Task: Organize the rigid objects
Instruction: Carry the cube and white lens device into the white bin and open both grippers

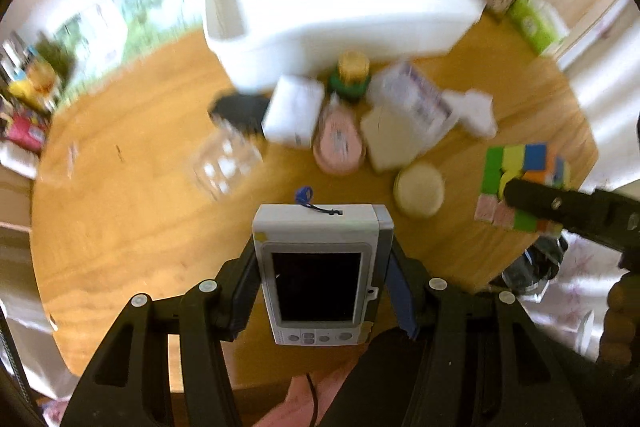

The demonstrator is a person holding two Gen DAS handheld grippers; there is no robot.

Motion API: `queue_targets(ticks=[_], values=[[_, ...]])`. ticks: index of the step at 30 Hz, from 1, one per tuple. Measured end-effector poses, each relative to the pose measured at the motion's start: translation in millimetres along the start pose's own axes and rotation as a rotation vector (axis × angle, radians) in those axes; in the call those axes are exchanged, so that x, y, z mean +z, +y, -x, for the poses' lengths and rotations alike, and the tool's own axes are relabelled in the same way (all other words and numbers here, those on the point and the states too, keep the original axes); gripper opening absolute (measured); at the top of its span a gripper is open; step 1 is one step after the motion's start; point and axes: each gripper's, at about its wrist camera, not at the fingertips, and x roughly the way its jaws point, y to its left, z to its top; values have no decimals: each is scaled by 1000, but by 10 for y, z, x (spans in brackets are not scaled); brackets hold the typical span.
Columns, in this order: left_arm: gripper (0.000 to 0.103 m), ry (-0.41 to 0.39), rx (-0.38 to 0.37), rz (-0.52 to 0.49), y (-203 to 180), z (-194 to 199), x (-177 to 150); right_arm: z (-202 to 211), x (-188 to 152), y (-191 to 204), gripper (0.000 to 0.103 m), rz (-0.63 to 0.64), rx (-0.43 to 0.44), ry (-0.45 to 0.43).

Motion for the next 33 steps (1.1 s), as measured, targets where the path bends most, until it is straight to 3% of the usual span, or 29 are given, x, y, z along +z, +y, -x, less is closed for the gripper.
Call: queue_targets(ticks=[8, 16, 26, 33], values=[[60, -218, -26, -45, 123, 316, 339, 232, -89, 287, 63, 76, 29, -131], [60, -388, -63, -70, 138, 433, 394, 476, -143, 527, 63, 196, 31, -292], [60, -534, -110, -56, 221, 577, 570, 639, -16, 646, 63, 278, 61, -455], [60, -560, -87, -56, 258, 532, 870, 673, 238, 734, 63, 325, 98, -539]])
